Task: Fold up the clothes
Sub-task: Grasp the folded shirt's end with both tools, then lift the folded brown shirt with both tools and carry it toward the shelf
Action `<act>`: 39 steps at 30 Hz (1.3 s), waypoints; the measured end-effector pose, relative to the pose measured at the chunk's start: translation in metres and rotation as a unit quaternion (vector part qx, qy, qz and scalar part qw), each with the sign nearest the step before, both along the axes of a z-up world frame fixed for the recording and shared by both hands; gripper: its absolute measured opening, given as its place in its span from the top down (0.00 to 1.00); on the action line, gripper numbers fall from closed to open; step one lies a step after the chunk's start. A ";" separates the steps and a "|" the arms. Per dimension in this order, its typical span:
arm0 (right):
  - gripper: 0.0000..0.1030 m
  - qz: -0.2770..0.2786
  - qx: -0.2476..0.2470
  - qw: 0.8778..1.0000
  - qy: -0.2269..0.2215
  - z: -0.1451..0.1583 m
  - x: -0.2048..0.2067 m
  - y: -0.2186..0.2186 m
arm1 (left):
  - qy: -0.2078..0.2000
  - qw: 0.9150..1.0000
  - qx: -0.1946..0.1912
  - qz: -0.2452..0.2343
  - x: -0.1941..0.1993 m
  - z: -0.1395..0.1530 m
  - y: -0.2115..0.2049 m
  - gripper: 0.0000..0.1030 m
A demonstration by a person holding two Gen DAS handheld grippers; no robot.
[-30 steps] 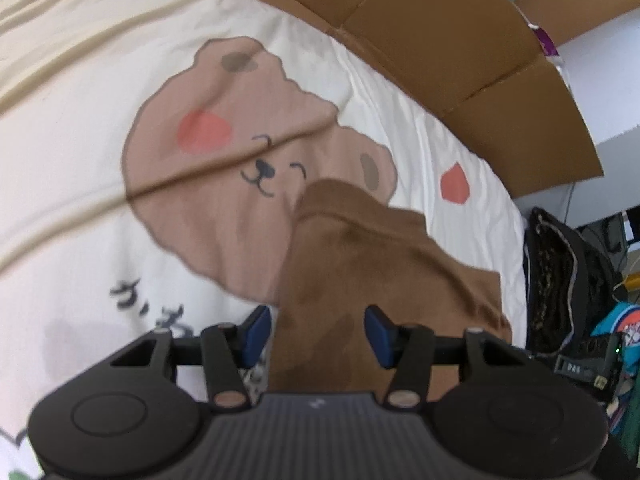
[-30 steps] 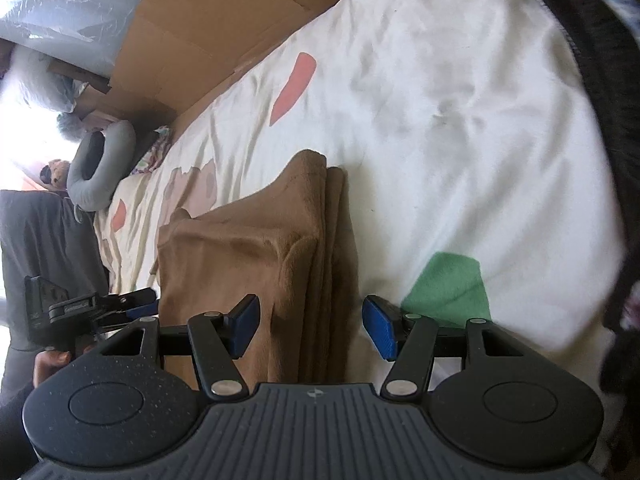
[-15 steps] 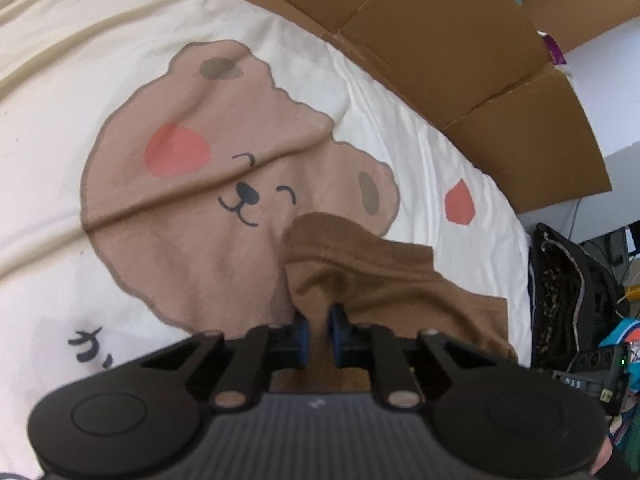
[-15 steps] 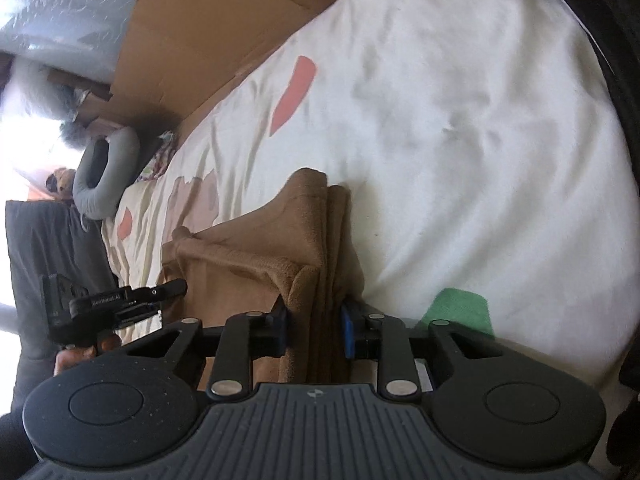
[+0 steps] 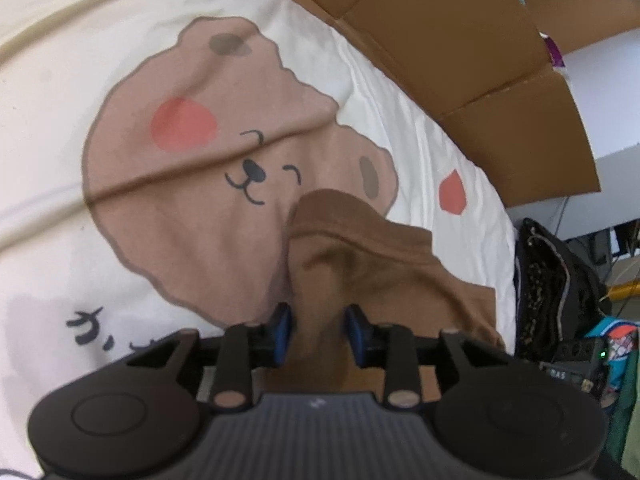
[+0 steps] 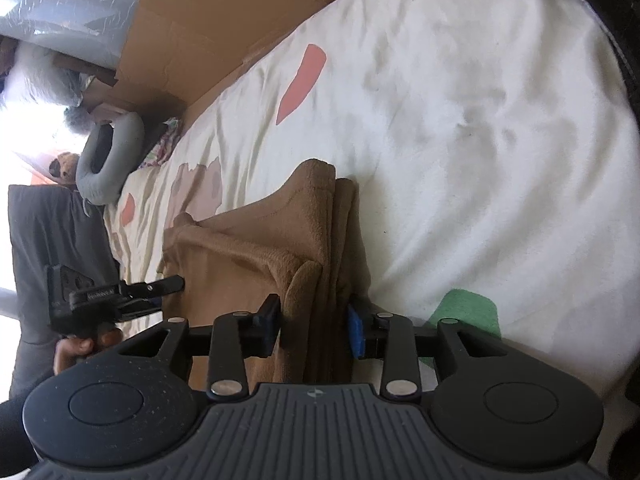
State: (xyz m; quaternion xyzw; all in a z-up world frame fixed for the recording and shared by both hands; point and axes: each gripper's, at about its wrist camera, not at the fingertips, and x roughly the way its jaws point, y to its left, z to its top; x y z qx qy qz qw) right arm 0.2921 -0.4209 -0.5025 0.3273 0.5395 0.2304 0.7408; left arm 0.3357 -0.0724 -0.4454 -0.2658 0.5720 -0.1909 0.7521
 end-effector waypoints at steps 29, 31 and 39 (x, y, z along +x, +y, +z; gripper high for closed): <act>0.86 0.002 -0.029 0.998 -0.055 0.043 -0.008 0.026 | -0.052 0.998 0.003 -0.022 -0.005 0.052 -0.020 0.94; 0.86 0.001 -0.033 0.998 -0.061 0.053 -0.012 0.029 | -0.062 0.998 0.009 -0.020 -0.009 0.063 -0.021 0.94; 0.87 0.011 -0.044 0.994 -0.095 0.109 -0.031 0.041 | -0.101 0.994 0.028 -0.018 -0.034 0.119 -0.031 0.94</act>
